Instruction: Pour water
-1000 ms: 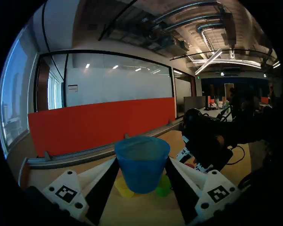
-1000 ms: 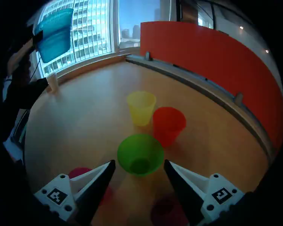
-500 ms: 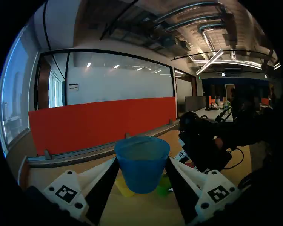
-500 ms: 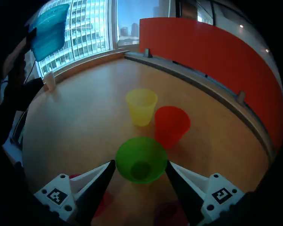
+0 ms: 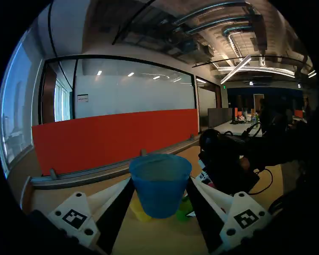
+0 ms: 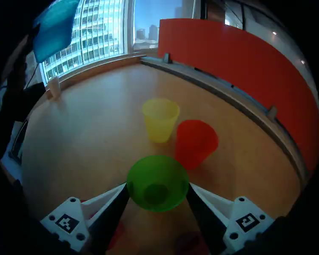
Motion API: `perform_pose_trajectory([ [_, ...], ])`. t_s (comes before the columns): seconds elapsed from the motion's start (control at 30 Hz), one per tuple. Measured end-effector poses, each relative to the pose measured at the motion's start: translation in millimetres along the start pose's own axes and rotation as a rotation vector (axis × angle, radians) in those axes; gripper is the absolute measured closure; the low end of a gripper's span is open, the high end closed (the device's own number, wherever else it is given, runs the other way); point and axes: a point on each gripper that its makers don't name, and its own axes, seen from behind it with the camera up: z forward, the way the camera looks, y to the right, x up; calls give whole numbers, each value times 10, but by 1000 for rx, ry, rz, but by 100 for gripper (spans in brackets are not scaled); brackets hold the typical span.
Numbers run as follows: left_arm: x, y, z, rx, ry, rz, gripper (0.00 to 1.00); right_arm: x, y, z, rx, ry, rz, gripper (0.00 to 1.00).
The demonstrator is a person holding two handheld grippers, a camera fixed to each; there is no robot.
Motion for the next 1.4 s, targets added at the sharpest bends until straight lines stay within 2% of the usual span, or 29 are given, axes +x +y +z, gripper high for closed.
perform_pose_trajectory([
  [0.3, 6, 7, 12, 1, -4, 2, 17, 16, -39, -57, 9, 21, 4, 8],
  [0.5, 14, 18, 19, 1, -6, 1, 17, 92, -14, -181, -2, 54, 4, 8],
  [0.9, 0, 62, 31, 0, -14, 5, 17, 365, 12, -599, -18, 165, -5, 8],
  [1.4, 18, 35, 44, 17, -19, 0, 17, 671, 8, -1195, -28, 362, 0, 8],
])
